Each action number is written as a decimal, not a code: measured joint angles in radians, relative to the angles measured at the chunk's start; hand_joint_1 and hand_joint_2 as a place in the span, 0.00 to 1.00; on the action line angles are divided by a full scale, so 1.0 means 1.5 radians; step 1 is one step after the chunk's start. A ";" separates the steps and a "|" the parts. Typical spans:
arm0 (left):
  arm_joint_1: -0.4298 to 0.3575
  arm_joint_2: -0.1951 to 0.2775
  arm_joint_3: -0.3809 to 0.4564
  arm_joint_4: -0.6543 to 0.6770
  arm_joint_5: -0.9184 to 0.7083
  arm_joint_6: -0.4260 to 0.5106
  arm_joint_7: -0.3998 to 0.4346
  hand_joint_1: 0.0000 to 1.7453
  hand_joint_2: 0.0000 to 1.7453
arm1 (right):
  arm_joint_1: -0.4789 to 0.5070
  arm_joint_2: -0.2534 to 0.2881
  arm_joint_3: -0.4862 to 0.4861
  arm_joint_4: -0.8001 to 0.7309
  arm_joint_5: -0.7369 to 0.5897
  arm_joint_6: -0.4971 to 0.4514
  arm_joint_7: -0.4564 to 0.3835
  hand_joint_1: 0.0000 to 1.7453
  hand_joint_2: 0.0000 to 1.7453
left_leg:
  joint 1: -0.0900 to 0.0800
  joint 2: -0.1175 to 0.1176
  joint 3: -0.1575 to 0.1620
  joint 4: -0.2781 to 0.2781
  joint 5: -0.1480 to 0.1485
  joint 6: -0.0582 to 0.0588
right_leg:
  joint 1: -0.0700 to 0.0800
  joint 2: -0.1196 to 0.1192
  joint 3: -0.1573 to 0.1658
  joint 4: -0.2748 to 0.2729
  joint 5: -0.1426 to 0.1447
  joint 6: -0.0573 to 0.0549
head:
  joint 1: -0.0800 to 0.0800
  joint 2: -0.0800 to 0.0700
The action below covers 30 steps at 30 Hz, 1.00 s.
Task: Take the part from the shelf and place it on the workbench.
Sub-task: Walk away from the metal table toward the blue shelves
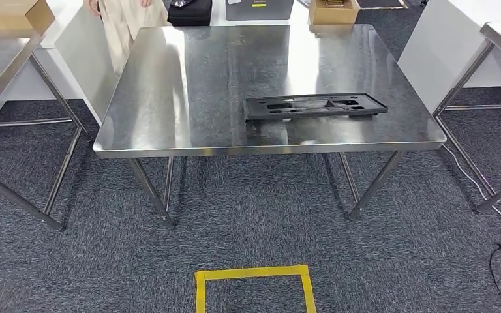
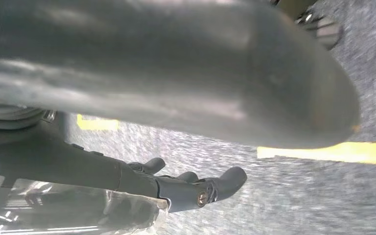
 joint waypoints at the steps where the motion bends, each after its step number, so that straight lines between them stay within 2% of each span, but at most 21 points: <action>1: 0.000 0.000 0.000 0.000 0.000 0.000 0.000 0.00 0.00 | 0.001 0.000 0.000 0.000 0.000 0.001 0.000 0.00 0.00 | 0.002 0.000 -0.005 0.039 -0.038 -0.003 | 0.001 -0.001 -0.010 0.000 0.009 -0.004 | -0.001 0.000; 2: 0.001 0.001 0.000 0.000 0.000 0.000 0.000 0.00 0.00 | 0.001 0.000 0.000 0.000 -0.001 0.001 0.001 0.00 0.00 | 0.004 -0.001 -0.007 0.078 -0.061 -0.008 | 0.001 -0.002 -0.021 0.001 0.017 -0.003 | -0.002 0.000; 3: 0.001 0.001 0.000 0.000 -0.001 0.000 0.000 0.00 0.00 | 0.001 0.000 0.000 0.000 -0.001 0.001 0.001 0.00 0.00 | 0.007 -0.001 -0.005 0.108 -0.066 -0.013 | 0.000 -0.003 -0.031 0.004 0.025 -0.001 | -0.002 0.000; 4: 0.000 0.002 0.000 0.000 -0.001 0.000 0.000 0.00 0.00 | 0.002 0.001 0.000 0.000 -0.001 0.001 0.001 0.00 0.00 | 0.011 -0.001 0.005 0.121 -0.054 -0.018 | -0.001 -0.004 -0.042 0.009 0.031 0.003 | -0.002 0.000; 6: 0.000 0.004 0.000 0.000 -0.001 0.000 0.000 0.00 0.00 | 0.002 0.002 0.000 0.000 -0.001 0.001 0.001 0.00 0.00 | 0.020 0.000 0.052 0.086 -0.020 -0.029 | -0.006 -0.005 -0.069 0.030 0.038 0.011 | -0.002 0.000; 8: -0.002 0.004 -0.001 -0.001 -0.001 0.000 0.000 0.00 0.00 | 0.002 0.002 0.000 0.000 -0.001 0.001 0.001 0.00 0.00 | 0.022 -0.002 0.106 0.013 -0.029 -0.035 | -0.007 -0.005 -0.098 0.054 0.043 0.019 | -0.007 0.000; 10: -0.004 0.005 -0.001 -0.001 -0.001 0.000 0.000 0.00 0.00 | 0.001 0.003 0.000 0.000 -0.001 0.000 0.000 0.00 0.00 | 0.016 -0.004 0.121 -0.023 -0.049 -0.027 | -0.002 -0.005 -0.114 0.064 0.050 0.030 | -0.009 0.000; 12: -0.004 0.005 -0.001 -0.002 -0.001 0.000 0.000 0.00 0.00 | 0.003 0.004 0.000 0.000 -0.001 0.001 -0.001 0.00 0.00 | 0.011 -0.003 0.112 -0.030 -0.043 -0.008 | -0.001 -0.004 -0.120 0.065 0.058 0.044 | -0.007 0.000; 13: -0.004 0.005 0.000 -0.002 -0.001 0.000 0.000 0.00 0.00 | 0.003 0.004 0.000 0.000 -0.001 0.001 -0.001 0.00 0.00 | 0.010 -0.002 0.106 -0.033 -0.035 0.003 | -0.002 -0.003 -0.125 0.070 0.051 0.047 | -0.006 0.000; 15: -0.004 0.005 0.000 -0.002 -0.001 0.001 -0.001 0.00 0.00 | 0.004 0.004 0.000 0.000 -0.001 0.002 -0.003 0.00 0.00 | 0.009 0.001 0.092 -0.039 -0.019 0.020 | -0.006 0.000 -0.142 0.114 0.006 0.040 | -0.002 0.000; 16: -0.004 0.005 0.000 -0.002 -0.001 0.001 -0.001 0.00 0.00 | 0.004 0.004 0.000 0.000 -0.001 0.002 -0.003 0.00 0.00 | 0.008 0.002 0.083 -0.040 -0.011 0.024 | -0.006 0.001 -0.154 0.152 -0.023 0.036 | 0.000 0.000; 18: -0.004 0.005 0.000 -0.002 0.000 0.001 -0.002 0.00 0.00 | 0.004 0.004 0.000 0.000 -0.001 0.004 -0.004 0.00 0.00 | 0.007 0.003 0.064 -0.040 0.006 0.025 | -0.007 0.003 -0.164 0.226 -0.059 0.039 | 0.002 0.000; 19: -0.004 0.005 0.000 -0.002 0.001 0.001 -0.002 0.00 0.00 | 0.004 0.003 0.000 0.000 -0.001 0.005 -0.004 0.00 0.00 | 0.006 0.003 0.055 -0.039 0.014 0.024 | -0.007 0.004 -0.157 0.240 -0.057 0.045 | 0.002 0.000; 20: -0.004 0.005 0.000 -0.002 0.001 0.001 -0.002 0.00 0.00 | 0.004 0.002 0.000 0.000 -0.001 0.006 -0.004 0.00 0.00 | 0.006 0.004 0.046 -0.039 0.023 0.022 | -0.007 0.005 -0.139 0.234 -0.044 0.053 | 0.002 0.000; 22: -0.004 0.005 0.000 -0.002 0.001 0.002 -0.002 0.00 0.00 | 0.002 0.000 0.000 0.000 -0.001 0.008 -0.004 0.00 0.00 | 0.006 0.003 0.029 -0.038 0.039 0.016 | -0.007 0.005 -0.071 0.155 -0.023 0.059 | 0.003 0.000; 24: -0.004 0.005 0.000 -0.002 0.000 0.003 -0.002 0.00 0.00 | -0.001 -0.001 0.000 0.000 -0.001 0.010 -0.003 0.00 0.00 | 0.005 0.003 0.019 -0.040 0.056 0.007 | 0.000 0.008 -0.005 0.054 -0.031 0.050 | 0.004 0.000; 25: -0.005 0.004 0.000 -0.002 -0.001 0.003 -0.002 0.00 0.00 | -0.001 -0.002 0.000 0.000 -0.001 0.010 -0.003 0.00 0.00 | 0.005 0.004 0.017 -0.044 0.064 0.003 | 0.004 0.009 0.009 0.026 -0.037 0.044 | 0.005 0.000; 26: -0.004 0.004 0.000 -0.002 -0.001 0.004 -0.002 0.00 0.00 | -0.002 -0.002 0.000 0.000 -0.001 0.010 -0.003 0.00 0.00 | 0.005 0.004 0.017 -0.048 0.072 -0.002 | 0.007 0.010 0.010 0.014 -0.038 0.038 | 0.004 0.000; 28: -0.003 0.005 0.000 -0.001 -0.001 0.004 -0.002 0.00 0.00 | -0.001 -0.002 0.000 0.000 -0.001 0.010 -0.003 0.00 0.00 | 0.008 0.003 0.013 -0.050 0.071 -0.009 | 0.001 0.008 -0.002 0.013 -0.024 0.025 | 0.004 0.000; 29: -0.002 0.005 0.000 -0.001 -0.001 0.004 -0.002 0.00 0.00 | -0.001 -0.002 0.000 0.000 -0.001 0.010 -0.002 0.00 0.00 | 0.009 0.003 0.009 -0.038 0.051 -0.012 | -0.002 0.006 -0.008 0.012 -0.016 0.016 | 0.002 0.000; 30: -0.001 0.005 0.000 -0.001 -0.001 0.003 -0.001 0.00 0.00 | 0.000 -0.002 0.000 0.000 -0.001 0.010 -0.001 0.00 0.00 | 0.011 0.002 0.000 -0.010 0.018 -0.014 | -0.005 0.004 -0.015 0.012 -0.007 0.008 | 0.000 0.000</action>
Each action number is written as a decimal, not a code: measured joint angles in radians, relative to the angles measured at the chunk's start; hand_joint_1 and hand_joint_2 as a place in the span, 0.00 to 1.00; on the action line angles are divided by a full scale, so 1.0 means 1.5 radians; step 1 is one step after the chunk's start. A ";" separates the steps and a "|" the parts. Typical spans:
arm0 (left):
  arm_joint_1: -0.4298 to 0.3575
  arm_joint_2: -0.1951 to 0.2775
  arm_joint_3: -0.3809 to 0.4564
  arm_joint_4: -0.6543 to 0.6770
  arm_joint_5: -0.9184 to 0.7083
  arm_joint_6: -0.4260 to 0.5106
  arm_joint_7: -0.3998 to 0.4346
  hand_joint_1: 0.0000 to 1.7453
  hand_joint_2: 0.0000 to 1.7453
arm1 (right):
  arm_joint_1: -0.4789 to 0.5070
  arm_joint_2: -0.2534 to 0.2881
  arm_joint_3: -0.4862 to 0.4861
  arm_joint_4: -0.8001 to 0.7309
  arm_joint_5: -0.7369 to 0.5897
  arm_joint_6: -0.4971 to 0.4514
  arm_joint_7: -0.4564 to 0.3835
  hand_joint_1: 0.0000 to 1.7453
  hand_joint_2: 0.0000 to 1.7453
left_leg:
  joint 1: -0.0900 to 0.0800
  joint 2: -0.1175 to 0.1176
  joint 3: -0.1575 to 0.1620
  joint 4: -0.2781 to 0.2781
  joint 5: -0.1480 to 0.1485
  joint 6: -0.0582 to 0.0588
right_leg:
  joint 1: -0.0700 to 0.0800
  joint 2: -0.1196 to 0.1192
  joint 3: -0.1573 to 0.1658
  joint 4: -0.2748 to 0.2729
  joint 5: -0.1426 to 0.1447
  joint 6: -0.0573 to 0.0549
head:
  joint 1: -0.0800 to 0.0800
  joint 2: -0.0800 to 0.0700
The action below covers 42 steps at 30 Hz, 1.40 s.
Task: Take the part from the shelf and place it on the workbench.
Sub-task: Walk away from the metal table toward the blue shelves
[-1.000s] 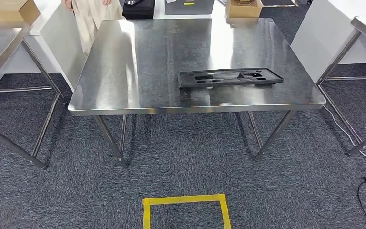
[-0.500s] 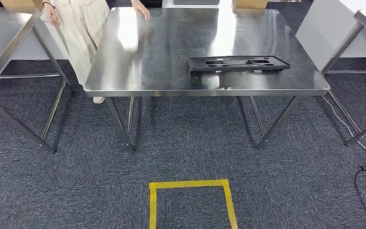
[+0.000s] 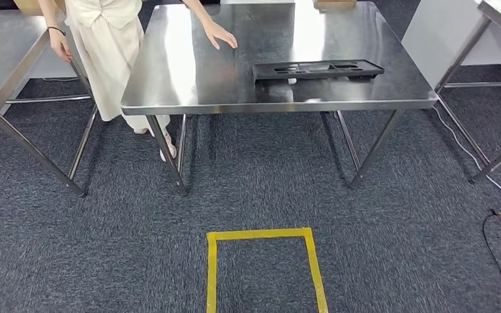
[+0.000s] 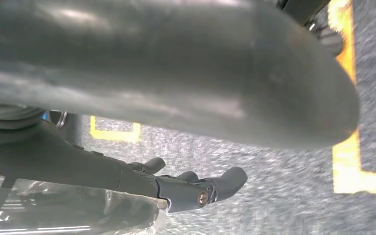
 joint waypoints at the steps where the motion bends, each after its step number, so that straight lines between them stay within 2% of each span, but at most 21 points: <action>1: 0.000 0.000 0.000 0.000 -0.001 -0.001 0.000 0.00 0.00 | 0.000 0.000 0.000 0.000 0.000 0.000 0.000 0.00 0.00 | 0.000 -0.001 -0.009 0.041 -0.039 -0.001 | 0.002 -0.002 -0.007 0.001 0.007 -0.005 | -0.002 0.000; 3: 0.000 0.001 0.000 0.000 -0.001 -0.001 0.001 0.00 0.00 | 0.001 0.000 0.000 0.000 0.000 0.001 -0.001 0.00 0.00 | 0.000 -0.002 -0.018 0.122 -0.086 -0.004 | 0.006 -0.004 -0.023 0.003 0.021 -0.009 | -0.004 0.000; 5: 0.000 0.001 0.000 0.000 -0.001 -0.002 0.001 0.00 0.00 | 0.002 0.000 0.000 0.000 0.001 0.002 -0.003 0.00 0.00 | 0.000 -0.002 0.003 0.136 -0.074 -0.005 | 0.008 -0.004 -0.040 0.010 0.031 -0.007 | -0.004 0.000; 7: -0.002 0.001 0.000 0.000 -0.001 -0.002 0.001 0.00 0.00 | 0.003 0.000 0.000 0.000 0.002 0.002 -0.004 0.00 0.00 | 0.001 -0.002 0.061 0.068 -0.051 -0.002 | 0.008 -0.004 -0.056 0.021 0.035 -0.003 | -0.005 0.000; 9: -0.005 0.003 0.000 0.000 -0.001 -0.002 0.001 0.00 0.00 | 0.002 0.000 0.000 0.000 0.002 0.002 -0.005 0.00 0.00 | -0.001 -0.003 0.113 -0.008 -0.053 0.004 | 0.010 -0.005 -0.069 0.033 0.039 0.002 | -0.005 0.000; 11: -0.008 0.004 0.000 0.000 -0.001 -0.002 0.001 0.00 0.00 | 0.001 0.001 0.001 0.000 0.002 0.002 -0.006 0.00 0.00 | -0.005 -0.003 0.125 -0.032 -0.060 0.010 | 0.012 -0.006 -0.077 0.037 0.045 0.012 | -0.005 0.000; 13: -0.009 0.004 0.000 0.000 -0.001 -0.002 0.001 0.00 0.00 | 0.001 0.000 0.001 0.000 0.002 0.002 -0.006 0.00 0.00 | -0.005 -0.001 0.119 -0.040 -0.052 0.020 | 0.013 -0.005 -0.082 0.040 0.047 0.022 | -0.006 0.000; 15: -0.010 0.003 0.000 0.000 -0.001 -0.002 0.001 0.00 0.00 | 0.001 -0.001 0.001 0.000 0.002 0.002 -0.007 0.00 0.00 | -0.003 0.002 0.109 -0.049 -0.036 0.033 | 0.013 -0.002 -0.099 0.075 0.014 0.021 | -0.003 0.000; 18: -0.011 0.002 0.000 0.000 -0.001 -0.002 0.001 0.00 0.00 | 0.001 -0.001 0.001 0.000 0.002 0.002 -0.007 0.00 0.00 | -0.004 0.004 0.085 -0.049 -0.015 0.036 | 0.008 0.001 -0.134 0.191 -0.058 0.016 | 0.001 0.000; 20: -0.011 0.002 0.000 0.000 -0.001 -0.003 0.001 0.00 0.00 | 0.002 -0.002 0.001 0.000 0.002 0.002 -0.007 0.00 0.00 | -0.004 0.006 0.068 -0.049 -0.001 0.033 | 0.004 0.001 -0.123 0.214 -0.055 0.029 | 0.002 0.000; 21: -0.011 0.002 0.000 0.000 -0.001 -0.003 0.001 0.00 0.00 | 0.001 -0.002 0.001 0.000 0.002 0.002 -0.006 0.00 0.00 | -0.003 0.006 0.059 -0.048 0.006 0.030 | 0.002 0.001 -0.100 0.191 -0.039 0.037 | 0.002 0.000; 23: -0.012 0.002 0.000 0.000 -0.002 -0.003 0.002 0.00 0.00 | -0.002 -0.003 0.001 0.000 0.003 0.002 -0.002 0.00 0.00 | -0.004 0.006 0.046 -0.047 0.020 0.022 | 0.000 0.002 -0.026 0.091 -0.018 0.045 | 0.003 0.000; 25: -0.013 0.001 0.000 -0.001 -0.004 -0.002 0.005 0.00 0.00 | -0.006 -0.004 0.002 0.000 0.004 0.002 0.004 0.00 0.00 | -0.005 0.005 0.041 -0.048 0.033 0.013 | 0.004 0.006 0.021 0.013 -0.019 0.038 | 0.003 0.000; 28: -0.013 0.001 0.000 -0.001 -0.005 -0.001 0.009 0.00 0.00 | -0.008 -0.004 0.002 0.000 0.005 0.002 0.009 0.00 0.00 | -0.003 0.004 0.038 -0.052 0.046 0.002 | 0.007 0.007 0.016 0.001 -0.013 0.017 | 0.000 0.000; 30: -0.011 0.001 0.000 0.000 -0.006 0.000 0.011 0.00 0.00 | -0.009 -0.004 0.002 0.000 0.005 0.002 0.011 0.00 0.00 | 0.000 0.003 0.026 -0.022 0.005 -0.002 | 0.004 0.004 0.003 0.002 0.001 -0.002 | -0.004 0.000; 33: -0.011 0.001 0.000 0.000 -0.005 0.001 0.012 0.00 0.00 | -0.008 -0.004 0.002 0.000 0.004 0.002 0.008 0.00 0.00 | 0.001 0.001 -0.001 0.101 -0.096 -0.004 | 0.011 0.000 -0.023 0.004 0.023 -0.018 | -0.008 0.000; 34: -0.011 0.001 0.000 0.000 -0.005 0.000 0.012 0.00 0.00 | -0.008 -0.004 0.002 0.000 0.004 0.002 0.006 0.00 0.00 | 0.001 0.000 -0.002 0.132 -0.105 -0.003 | 0.014 0.000 -0.031 0.005 0.030 -0.019 | -0.008 0.000; 36: -0.011 0.001 0.000 0.000 -0.002 -0.001 0.010 0.00 0.00 | -0.007 -0.004 0.002 0.000 0.004 0.002 -0.001 0.00 0.00 | 0.000 0.000 0.028 0.130 -0.084 0.002 | 0.018 0.000 -0.050 0.012 0.042 -0.018 | -0.009 0.000; 39: -0.011 0.002 0.000 -0.001 0.002 0.000 0.007 0.00 0.00 | -0.006 -0.003 0.002 0.000 0.004 0.002 -0.006 0.00 0.00 | -0.007 -0.001 0.128 0.003 -0.060 0.018 | 0.022 0.000 -0.073 0.026 0.052 -0.011 | -0.008 0.000; 40: -0.012 0.003 0.000 -0.001 0.003 0.001 0.006 0.00 0.00 | -0.006 -0.003 0.003 0.000 0.005 0.003 -0.006 0.00 0.00 | -0.010 -0.002 0.149 -0.029 -0.064 0.023 | 0.022 0.000 -0.077 0.028 0.055 -0.008 | -0.008 0.000; 42: -0.011 0.002 0.000 -0.002 0.004 0.002 0.004 0.00 0.00 | -0.007 -0.003 0.003 0.000 0.005 0.004 -0.007 0.00 0.00 | -0.015 -0.001 0.154 -0.054 -0.066 0.027 | 0.021 -0.002 -0.083 0.029 0.065 0.002 | -0.009 0.000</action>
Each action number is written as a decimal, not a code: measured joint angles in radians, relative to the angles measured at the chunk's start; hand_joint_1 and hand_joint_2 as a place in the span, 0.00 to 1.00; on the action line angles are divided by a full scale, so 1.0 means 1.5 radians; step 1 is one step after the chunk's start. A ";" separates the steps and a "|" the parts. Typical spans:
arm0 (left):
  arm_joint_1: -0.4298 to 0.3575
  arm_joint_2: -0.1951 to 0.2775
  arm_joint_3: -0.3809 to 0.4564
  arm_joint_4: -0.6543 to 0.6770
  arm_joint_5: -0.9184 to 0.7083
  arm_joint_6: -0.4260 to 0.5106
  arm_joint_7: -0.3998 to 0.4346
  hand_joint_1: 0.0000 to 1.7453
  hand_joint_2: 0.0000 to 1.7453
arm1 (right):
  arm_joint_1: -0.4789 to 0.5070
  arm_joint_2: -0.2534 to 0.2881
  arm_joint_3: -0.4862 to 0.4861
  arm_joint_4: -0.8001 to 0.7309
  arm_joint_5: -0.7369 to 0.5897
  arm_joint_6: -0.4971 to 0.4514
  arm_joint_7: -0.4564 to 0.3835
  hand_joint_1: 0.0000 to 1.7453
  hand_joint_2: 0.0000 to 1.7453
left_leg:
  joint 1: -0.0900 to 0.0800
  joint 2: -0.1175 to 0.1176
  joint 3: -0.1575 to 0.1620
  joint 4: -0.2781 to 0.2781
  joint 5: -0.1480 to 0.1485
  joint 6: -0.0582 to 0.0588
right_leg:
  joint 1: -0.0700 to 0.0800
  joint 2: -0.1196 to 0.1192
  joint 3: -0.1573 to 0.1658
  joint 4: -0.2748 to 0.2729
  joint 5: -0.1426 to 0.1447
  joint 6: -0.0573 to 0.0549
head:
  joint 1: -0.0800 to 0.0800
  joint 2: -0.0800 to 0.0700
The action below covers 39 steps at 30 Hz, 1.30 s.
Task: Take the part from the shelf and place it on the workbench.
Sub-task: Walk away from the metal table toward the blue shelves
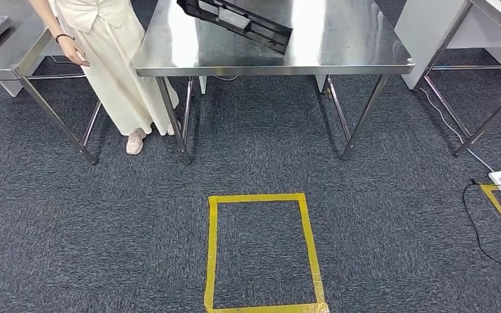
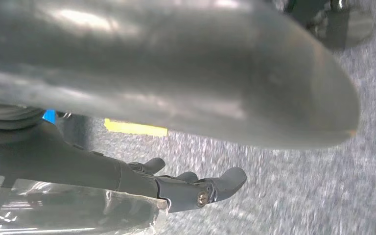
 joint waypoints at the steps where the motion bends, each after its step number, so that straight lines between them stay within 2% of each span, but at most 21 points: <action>1: 0.000 -0.001 0.000 0.000 0.000 0.000 -0.001 0.00 0.00 | 0.000 -0.001 0.000 0.000 0.000 0.000 0.000 0.00 0.00 | 0.000 0.002 -0.004 -0.005 0.006 0.003 | 0.001 0.000 -0.003 0.001 0.003 0.004 | 0.000 0.000; 3: 0.001 -0.003 0.000 0.000 0.000 0.001 -0.003 0.00 0.00 | 0.001 -0.003 0.001 0.000 0.000 0.000 -0.001 0.00 0.00 | 0.003 0.005 -0.016 -0.016 0.023 0.011 | 0.001 0.002 -0.018 0.021 -0.018 0.005 | 0.001 0.000; 6: 0.001 -0.004 0.000 0.001 0.000 0.000 -0.003 0.00 0.00 | 0.002 -0.005 0.003 0.000 0.000 0.000 -0.001 0.00 0.00 | 0.005 0.007 -0.040 -0.020 0.049 0.015 | -0.007 0.004 -0.050 0.127 -0.099 0.003 | 0.005 0.000; 7: 0.001 -0.005 0.000 0.001 -0.001 0.000 -0.003 0.00 0.00 | 0.002 -0.006 0.004 0.000 0.000 0.000 -0.001 0.00 0.00 | 0.005 0.008 -0.051 -0.019 0.057 0.013 | -0.011 0.005 -0.054 0.161 -0.112 0.008 | 0.005 0.000; 8: 0.001 -0.006 0.000 0.001 -0.001 0.000 -0.003 0.00 0.00 | 0.002 -0.007 0.004 0.000 0.000 0.000 -0.001 0.00 0.00 | 0.005 0.009 -0.061 -0.019 0.064 0.011 | -0.014 0.005 -0.049 0.179 -0.110 0.016 | 0.005 0.000; 10: 0.001 -0.007 0.000 0.001 -0.003 0.000 -0.003 0.00 0.00 | 0.001 -0.009 0.005 0.000 -0.001 0.000 0.001 0.00 0.00 | 0.008 0.010 -0.080 -0.016 0.078 0.004 | -0.022 0.004 -0.007 0.146 -0.082 0.036 | 0.006 0.000; 11: 0.001 -0.007 0.000 0.000 -0.003 0.000 -0.003 0.00 0.00 | 0.000 -0.009 0.005 0.000 -0.001 0.000 0.002 0.00 0.00 | 0.009 0.010 -0.088 -0.013 0.084 0.000 | -0.025 0.004 0.031 0.098 -0.071 0.042 | 0.006 0.000; 12: 0.001 -0.008 0.000 0.000 -0.004 0.000 -0.003 0.00 0.00 | -0.001 -0.010 0.005 0.000 -0.001 0.000 0.004 0.00 0.00 | 0.009 0.010 -0.095 -0.009 0.090 -0.005 | -0.024 0.006 0.069 0.045 -0.071 0.043 | 0.008 0.000; 14: 0.000 -0.008 0.000 0.000 -0.007 0.001 -0.003 0.00 0.00 | -0.003 -0.009 0.006 0.000 -0.001 0.000 0.007 0.00 0.00 | 0.007 0.010 -0.103 -0.004 0.100 -0.015 | -0.021 0.008 0.110 -0.025 -0.081 0.033 | 0.009 0.000; 16: 0.001 -0.008 0.000 0.000 -0.011 0.003 -0.003 0.00 0.00 | -0.003 -0.010 0.006 0.000 -0.001 0.000 0.009 0.00 0.00 | 0.009 0.010 -0.106 -0.004 0.109 -0.023 | -0.019 0.008 0.104 -0.030 -0.081 0.019 | 0.005 0.000; 17: 0.002 -0.008 0.000 0.000 -0.012 0.004 -0.003 0.00 0.00 | -0.002 -0.009 0.006 0.000 -0.001 0.000 0.010 0.00 0.00 | 0.012 0.009 -0.109 0.001 0.103 -0.025 | -0.020 0.007 0.101 -0.029 -0.077 0.012 | 0.004 0.000; 18: 0.002 -0.007 0.000 0.000 -0.013 0.005 -0.003 0.00 0.00 | -0.002 -0.009 0.006 0.000 -0.001 0.000 0.010 0.00 0.00 | 0.015 0.008 -0.114 0.013 0.088 -0.028 | -0.022 0.005 0.097 -0.029 -0.072 0.003 | 0.003 0.000; 20: 0.003 -0.007 0.000 0.000 -0.016 0.008 -0.003 0.00 0.00 | -0.002 -0.009 0.006 0.000 -0.001 0.000 0.011 0.00 0.00 | 0.018 0.005 -0.137 0.081 0.023 -0.030 | -0.021 0.003 0.085 -0.028 -0.061 -0.011 | 0.001 0.000; 22: 0.003 -0.007 0.000 0.000 -0.017 0.010 -0.004 0.00 0.00 | -0.001 -0.008 0.006 0.000 0.000 -0.001 0.011 0.00 0.00 | 0.017 0.002 -0.159 0.169 -0.029 -0.032 | -0.016 0.002 0.072 -0.027 -0.051 -0.017 | 0.000 0.000; 23: 0.003 -0.007 0.000 0.000 -0.017 0.010 -0.004 0.00 0.00 | 0.000 -0.008 0.006 0.000 0.000 -0.001 0.011 0.00 0.00 | 0.017 0.001 -0.159 0.191 -0.033 -0.032 | -0.015 0.002 0.067 -0.027 -0.047 -0.016 | 0.000 0.000; 24: 0.003 -0.007 0.000 0.000 -0.017 0.012 -0.004 0.00 0.00 | 0.000 -0.008 0.006 0.000 0.001 -0.001 0.011 0.00 0.00 | 0.017 0.001 -0.146 0.187 -0.026 -0.031 | -0.014 0.003 0.063 -0.026 -0.045 -0.015 | 0.000 0.000; 27: 0.003 -0.006 0.000 0.000 -0.017 0.014 -0.004 0.00 0.00 | 0.001 -0.007 0.006 0.000 0.003 -0.001 0.012 0.00 0.00 | 0.016 0.000 -0.054 0.063 0.016 -0.023 | -0.012 0.004 0.058 -0.019 -0.040 -0.011 | 0.000 0.000; 29: 0.003 -0.005 0.000 0.000 -0.017 0.015 -0.004 0.00 0.00 | 0.000 -0.007 0.006 0.000 0.004 0.000 0.015 0.00 0.00 | 0.014 0.000 -0.021 0.007 0.023 -0.018 | -0.008 0.004 0.052 -0.013 -0.039 -0.006 | 0.000 0.000; 32: 0.003 -0.006 0.000 0.000 -0.017 0.016 -0.004 0.00 0.00 | -0.001 -0.008 0.006 0.000 0.004 0.000 0.017 0.00 0.00 | 0.007 0.000 -0.024 -0.002 0.023 -0.018 | -0.001 0.004 0.044 -0.009 -0.038 0.001 | 0.003 0.000; 38: 0.003 -0.006 0.000 0.000 -0.018 0.017 -0.004 0.00 0.00 | -0.002 -0.008 0.007 0.000 0.004 0.000 0.018 0.00 0.00 | -0.004 0.001 -0.030 -0.002 0.028 -0.008 | -0.006 0.004 0.035 -0.011 -0.031 0.012 | 0.004 0.000; 39: 0.003 -0.006 0.000 0.000 -0.018 0.017 -0.004 0.00 0.00 | -0.002 -0.008 0.007 0.000 0.004 0.000 0.018 0.00 0.25 | -0.004 0.001 -0.030 -0.002 0.028 -0.006 | -0.006 0.004 0.035 -0.012 -0.030 0.014 | 0.004 0.000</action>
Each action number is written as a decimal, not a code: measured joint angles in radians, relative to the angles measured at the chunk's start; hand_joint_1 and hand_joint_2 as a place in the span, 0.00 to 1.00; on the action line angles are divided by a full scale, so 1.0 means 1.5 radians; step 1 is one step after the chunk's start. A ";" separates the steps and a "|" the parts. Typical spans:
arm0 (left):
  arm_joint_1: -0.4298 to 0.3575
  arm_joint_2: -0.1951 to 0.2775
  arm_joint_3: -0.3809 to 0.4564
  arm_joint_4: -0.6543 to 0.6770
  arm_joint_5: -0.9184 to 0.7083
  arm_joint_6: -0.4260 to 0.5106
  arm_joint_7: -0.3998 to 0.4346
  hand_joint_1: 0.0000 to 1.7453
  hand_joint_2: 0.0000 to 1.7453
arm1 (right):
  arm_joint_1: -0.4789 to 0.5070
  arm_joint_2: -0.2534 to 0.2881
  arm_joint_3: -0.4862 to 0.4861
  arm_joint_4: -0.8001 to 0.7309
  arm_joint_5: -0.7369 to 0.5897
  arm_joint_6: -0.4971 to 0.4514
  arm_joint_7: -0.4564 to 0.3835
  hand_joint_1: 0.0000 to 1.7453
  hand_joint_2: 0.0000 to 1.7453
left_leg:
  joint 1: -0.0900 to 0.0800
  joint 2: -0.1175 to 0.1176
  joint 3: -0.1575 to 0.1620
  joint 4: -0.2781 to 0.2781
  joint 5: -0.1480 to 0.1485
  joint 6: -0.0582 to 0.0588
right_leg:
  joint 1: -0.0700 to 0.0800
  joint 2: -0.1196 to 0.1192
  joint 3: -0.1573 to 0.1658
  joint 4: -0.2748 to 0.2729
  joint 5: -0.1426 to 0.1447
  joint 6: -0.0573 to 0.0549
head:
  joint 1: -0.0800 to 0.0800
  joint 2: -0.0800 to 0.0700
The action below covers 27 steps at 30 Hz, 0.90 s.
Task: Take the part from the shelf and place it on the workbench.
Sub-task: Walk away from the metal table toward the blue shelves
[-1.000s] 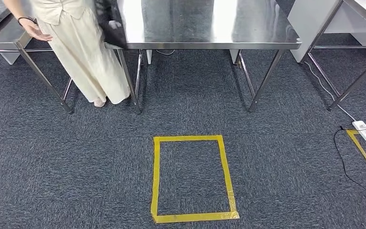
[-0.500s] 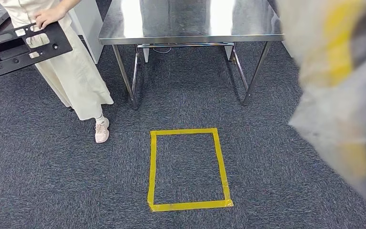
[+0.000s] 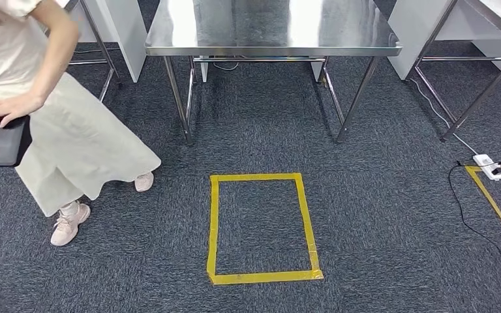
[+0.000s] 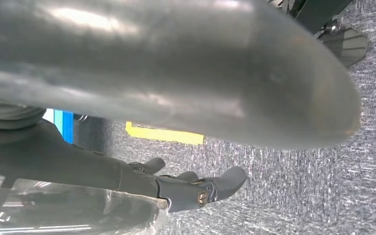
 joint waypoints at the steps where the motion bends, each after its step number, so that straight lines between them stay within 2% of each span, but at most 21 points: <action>1: 0.000 0.000 0.000 0.000 0.000 0.000 0.000 0.00 0.00 | 0.000 0.000 0.000 0.000 0.000 0.000 0.000 0.00 0.50 | -0.001 0.000 -0.001 0.000 0.001 0.001 | -0.001 0.000 0.000 0.000 0.001 0.001 | 0.000 0.000; 3: 0.000 0.000 0.000 0.000 0.000 0.000 0.001 0.00 0.00 | 0.000 0.000 0.000 0.000 0.002 0.000 0.000 0.00 1.00 | -0.002 0.000 -0.002 0.000 0.002 0.003 | -0.002 0.000 -0.001 -0.001 0.002 0.003 | 0.000 0.000; 5: 0.000 0.000 0.000 0.000 0.002 0.000 0.001 0.00 0.00 | 0.000 0.000 0.002 0.000 0.006 0.000 -0.001 0.00 1.00 | -0.003 0.000 -0.002 0.000 0.003 0.004 | -0.003 0.000 -0.001 -0.001 0.003 0.005 | 0.000 0.000; 9: 0.001 0.000 0.000 0.000 0.007 0.003 0.001 0.00 0.00 | 0.000 0.000 0.005 0.000 0.000 -0.001 -0.003 0.00 0.00 | -0.003 0.000 -0.005 0.001 0.005 0.007 | -0.004 0.000 0.001 -0.002 0.006 0.008 | 0.000 0.000; 11: 0.001 -0.001 0.000 0.000 0.008 0.003 0.001 0.00 0.00 | 0.000 0.001 0.005 0.000 -0.007 -0.001 -0.003 0.00 0.00 | -0.001 0.001 -0.004 -0.003 0.009 0.013 | -0.006 0.001 0.001 -0.007 0.010 0.014 | -0.002 0.000; 13: 0.001 -0.001 0.000 0.000 0.008 0.004 0.000 0.00 0.00 | -0.001 0.000 0.005 0.000 -0.009 -0.001 -0.004 0.00 0.00 | 0.005 0.006 0.001 -0.019 0.019 0.020 | -0.008 0.002 -0.007 0.004 0.003 0.016 | 0.000 0.000; 14: 0.001 -0.002 0.000 0.000 0.008 0.004 0.000 0.00 0.00 | -0.001 0.000 0.005 0.000 -0.009 -0.001 -0.004 0.00 0.00 | 0.009 0.011 0.002 -0.026 0.023 0.023 | -0.006 0.003 -0.020 0.029 -0.011 0.014 | 0.002 0.000; 16: 0.001 -0.003 0.000 0.000 0.006 0.006 -0.001 0.00 0.00 | 0.000 -0.001 0.005 0.000 -0.008 -0.001 -0.004 0.00 0.00 | 0.010 0.019 0.000 -0.029 0.026 0.024 | -0.010 0.003 -0.063 0.115 -0.049 0.011 | 0.006 0.000; 17: 0.002 -0.003 0.000 0.000 0.005 0.007 -0.001 0.00 0.00 | 0.001 -0.002 0.005 0.000 -0.008 -0.001 -0.004 0.00 0.00 | 0.011 0.024 -0.002 -0.029 0.027 0.023 | -0.012 0.003 -0.082 0.155 -0.062 0.013 | 0.006 0.000; 18: 0.002 -0.003 0.000 0.000 0.004 0.009 -0.002 0.00 0.00 | 0.002 -0.002 0.005 0.000 -0.008 -0.001 -0.003 0.00 0.00 | 0.011 0.029 -0.002 -0.028 0.027 0.021 | -0.014 0.003 -0.092 0.176 -0.066 0.018 | 0.006 0.000; 19: 0.002 -0.004 0.000 0.000 0.003 0.011 -0.002 0.00 0.00 | 0.003 -0.002 0.005 0.000 -0.008 -0.001 -0.003 0.00 0.00 | 0.013 0.034 -0.003 -0.028 0.027 0.017 | -0.018 0.002 -0.088 0.169 -0.058 0.026 | 0.006 0.000; 20: 0.002 -0.004 0.000 0.000 0.002 0.013 -0.003 0.00 0.00 | 0.004 -0.002 0.005 0.000 -0.008 -0.001 -0.003 0.00 0.00 | 0.016 0.039 -0.003 -0.026 0.026 0.013 | -0.022 -0.002 -0.069 0.133 -0.041 0.035 | 0.006 0.000; 21: 0.002 -0.004 0.000 0.000 0.001 0.015 -0.005 0.00 0.00 | 0.004 -0.002 0.005 0.000 -0.008 -0.001 -0.003 0.00 0.00 | 0.018 0.044 -0.004 -0.021 0.023 0.006 | -0.026 -0.012 -0.043 0.084 -0.024 0.043 | 0.006 0.000; 22: 0.002 -0.003 0.000 0.000 0.000 0.017 -0.006 0.00 0.00 | 0.002 0.000 0.005 0.000 -0.008 -0.001 -0.003 0.00 0.00 | 0.019 0.049 -0.004 -0.016 0.020 -0.001 | -0.027 -0.024 -0.023 0.043 -0.010 0.048 | 0.009 0.000; 23: 0.002 -0.003 0.000 -0.001 0.000 0.018 -0.008 0.00 0.00 | 0.001 0.001 0.005 0.001 -0.008 -0.001 -0.003 0.00 0.00 | 0.018 0.053 -0.005 -0.011 0.016 -0.009 | -0.027 -0.032 -0.010 0.016 -0.002 0.044 | 0.011 0.000; 24: 0.002 -0.002 0.000 -0.001 0.000 0.019 -0.010 0.00 0.00 | 0.000 0.001 0.005 0.001 -0.008 -0.001 -0.003 0.00 0.00 | 0.017 0.057 -0.004 -0.007 0.012 -0.015 | -0.025 -0.036 -0.007 0.007 -0.002 0.036 | 0.012 0.000; 26: 0.001 -0.003 0.000 -0.001 -0.001 0.019 -0.012 0.00 0.00 | 0.000 0.000 0.005 0.000 -0.008 -0.001 -0.002 0.00 0.00 | 0.018 0.065 -0.001 -0.006 0.009 -0.024 | -0.022 -0.024 -0.013 0.014 -0.003 0.014 | 0.009 0.000; 27: 0.001 -0.004 0.000 -0.001 -0.001 0.020 -0.012 0.00 0.00 | 0.000 0.000 0.005 0.000 -0.008 -0.001 -0.002 0.00 0.00 | 0.021 0.063 0.000 -0.004 0.006 -0.027 | -0.023 -0.018 -0.014 0.014 -0.002 0.007 | 0.006 0.000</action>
